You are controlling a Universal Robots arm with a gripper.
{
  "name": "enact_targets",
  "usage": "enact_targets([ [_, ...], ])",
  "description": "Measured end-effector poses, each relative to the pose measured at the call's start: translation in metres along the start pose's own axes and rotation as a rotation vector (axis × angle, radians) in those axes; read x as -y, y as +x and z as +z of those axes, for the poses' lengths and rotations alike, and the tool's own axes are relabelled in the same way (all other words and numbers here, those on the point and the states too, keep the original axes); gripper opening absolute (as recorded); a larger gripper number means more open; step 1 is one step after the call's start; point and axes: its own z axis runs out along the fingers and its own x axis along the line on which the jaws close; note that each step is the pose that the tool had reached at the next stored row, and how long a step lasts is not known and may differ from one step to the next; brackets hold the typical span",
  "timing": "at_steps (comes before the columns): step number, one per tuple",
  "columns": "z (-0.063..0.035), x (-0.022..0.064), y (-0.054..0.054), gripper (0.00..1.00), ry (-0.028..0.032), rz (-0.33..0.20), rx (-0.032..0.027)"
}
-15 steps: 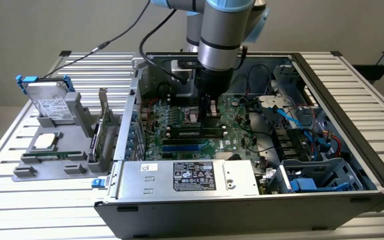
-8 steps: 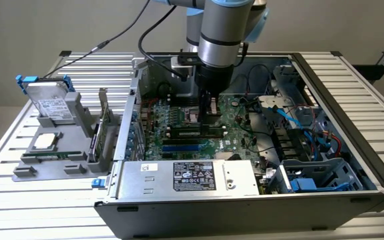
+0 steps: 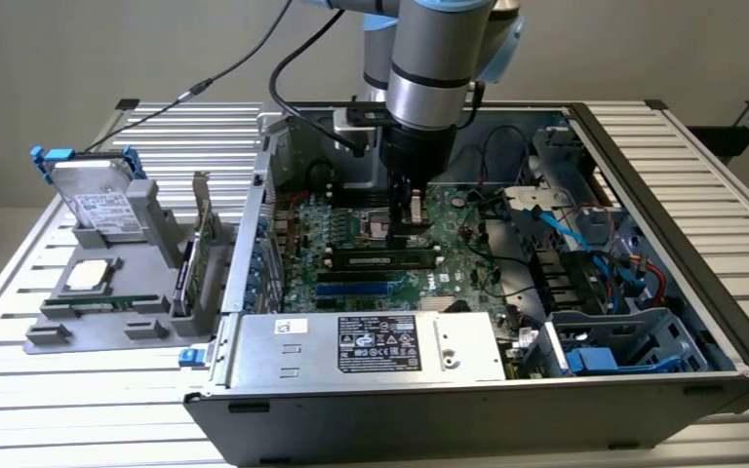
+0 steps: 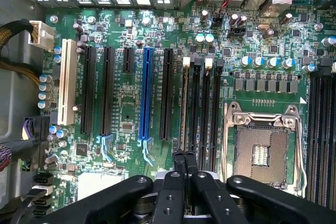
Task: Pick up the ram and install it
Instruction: 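Insert the ram into the slot, then press down the ram until it locks into place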
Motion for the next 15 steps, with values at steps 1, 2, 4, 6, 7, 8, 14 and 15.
enact_targets([
  [1,0.0000,0.0000,0.0000,0.10,0.0000,0.000,0.0000],
  [2,0.0000,0.0000,0.0000,0.10,0.0000,0.000,0.0000],
  [4,0.0000,0.0000,0.0000,0.10,0.0000,0.000,0.0000],
  [6,0.0000,0.0000,0.0000,0.10,0.0000,0.000,0.0000],
  [7,0.0000,0.0000,0.0000,0.10,0.0000,0.000,0.0000],
  [8,0.0000,0.0000,0.0000,0.10,0.0000,0.000,0.0000],
  [14,0.0000,0.0000,0.0000,0.10,0.0000,0.000,0.0000],
  [15,0.0000,0.0001,0.0000,0.10,0.0000,0.000,0.0000],
])
